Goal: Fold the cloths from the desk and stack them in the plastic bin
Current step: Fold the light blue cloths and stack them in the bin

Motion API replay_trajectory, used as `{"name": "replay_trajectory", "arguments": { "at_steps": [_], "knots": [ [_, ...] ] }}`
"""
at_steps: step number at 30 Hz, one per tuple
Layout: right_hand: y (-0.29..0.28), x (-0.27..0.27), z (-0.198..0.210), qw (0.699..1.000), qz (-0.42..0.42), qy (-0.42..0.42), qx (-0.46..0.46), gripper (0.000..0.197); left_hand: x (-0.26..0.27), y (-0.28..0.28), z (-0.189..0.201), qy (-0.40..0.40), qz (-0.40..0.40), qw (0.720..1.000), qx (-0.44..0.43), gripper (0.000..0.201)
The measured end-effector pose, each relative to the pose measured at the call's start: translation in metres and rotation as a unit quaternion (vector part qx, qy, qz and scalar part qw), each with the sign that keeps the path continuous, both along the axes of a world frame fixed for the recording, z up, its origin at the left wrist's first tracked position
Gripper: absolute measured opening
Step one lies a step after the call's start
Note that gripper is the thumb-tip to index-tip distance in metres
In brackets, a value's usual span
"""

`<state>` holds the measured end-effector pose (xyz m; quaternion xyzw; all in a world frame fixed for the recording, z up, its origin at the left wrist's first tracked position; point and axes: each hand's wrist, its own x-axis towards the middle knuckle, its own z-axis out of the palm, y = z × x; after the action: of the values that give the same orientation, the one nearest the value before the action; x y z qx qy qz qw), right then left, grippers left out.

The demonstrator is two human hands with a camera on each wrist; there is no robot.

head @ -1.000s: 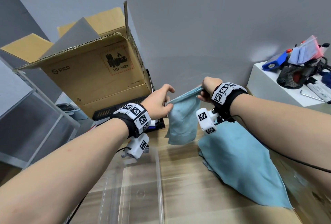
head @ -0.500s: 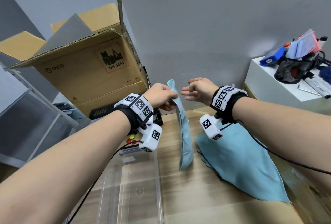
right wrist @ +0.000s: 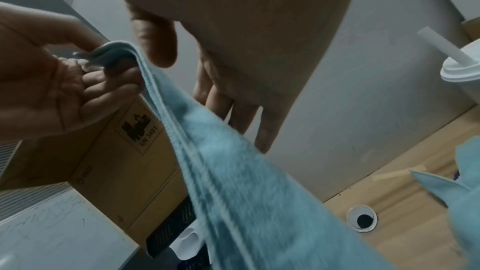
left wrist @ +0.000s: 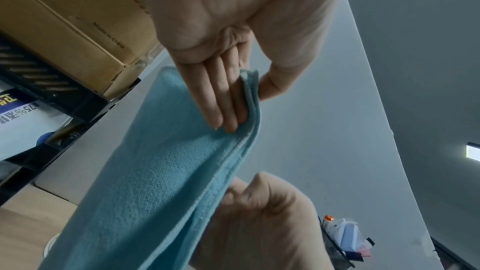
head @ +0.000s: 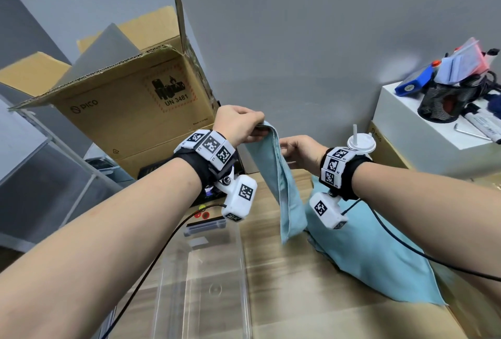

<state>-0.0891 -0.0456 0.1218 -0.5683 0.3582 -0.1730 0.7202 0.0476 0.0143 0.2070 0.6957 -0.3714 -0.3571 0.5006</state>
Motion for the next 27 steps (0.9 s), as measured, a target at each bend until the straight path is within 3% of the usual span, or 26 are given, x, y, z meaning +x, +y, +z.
{"name": "replay_trajectory", "arguments": {
  "at_steps": [3,7,11,14,19,23,27],
  "knots": [
    [0.000,-0.001,-0.002,0.998,0.005,0.041,-0.040,0.033,0.005,0.003,0.006,-0.005,-0.012,0.999,-0.031,0.010],
    [-0.003,-0.005,-0.011,0.966,0.052,0.131,-0.217,0.031,0.012,0.004,0.011,-0.059,-0.042,0.997,-0.031,0.028],
    [-0.003,-0.005,-0.021,0.960,-0.007,0.125,-0.252,0.041,0.004,0.009,0.019,-0.082,-0.071,0.993,-0.057,0.014],
    [-0.003,-0.001,-0.024,0.932,-0.063,0.178,-0.308,0.043,0.000,0.011,0.025,-0.102,-0.090,0.989,-0.065,0.008],
    [-0.003,0.002,-0.027,0.906,-0.103,0.228,-0.342,0.029,0.009,0.006,0.030,-0.174,-0.043,0.983,-0.039,0.013],
    [-0.010,-0.006,-0.036,0.900,-0.066,0.275,-0.333,0.027,0.023,0.007,0.036,-0.233,0.007,0.972,-0.036,0.016],
    [-0.013,-0.013,-0.046,0.874,-0.005,0.339,-0.348,0.014,0.037,0.010,0.041,-0.275,0.055,0.959,-0.039,0.020]
  ]
}}
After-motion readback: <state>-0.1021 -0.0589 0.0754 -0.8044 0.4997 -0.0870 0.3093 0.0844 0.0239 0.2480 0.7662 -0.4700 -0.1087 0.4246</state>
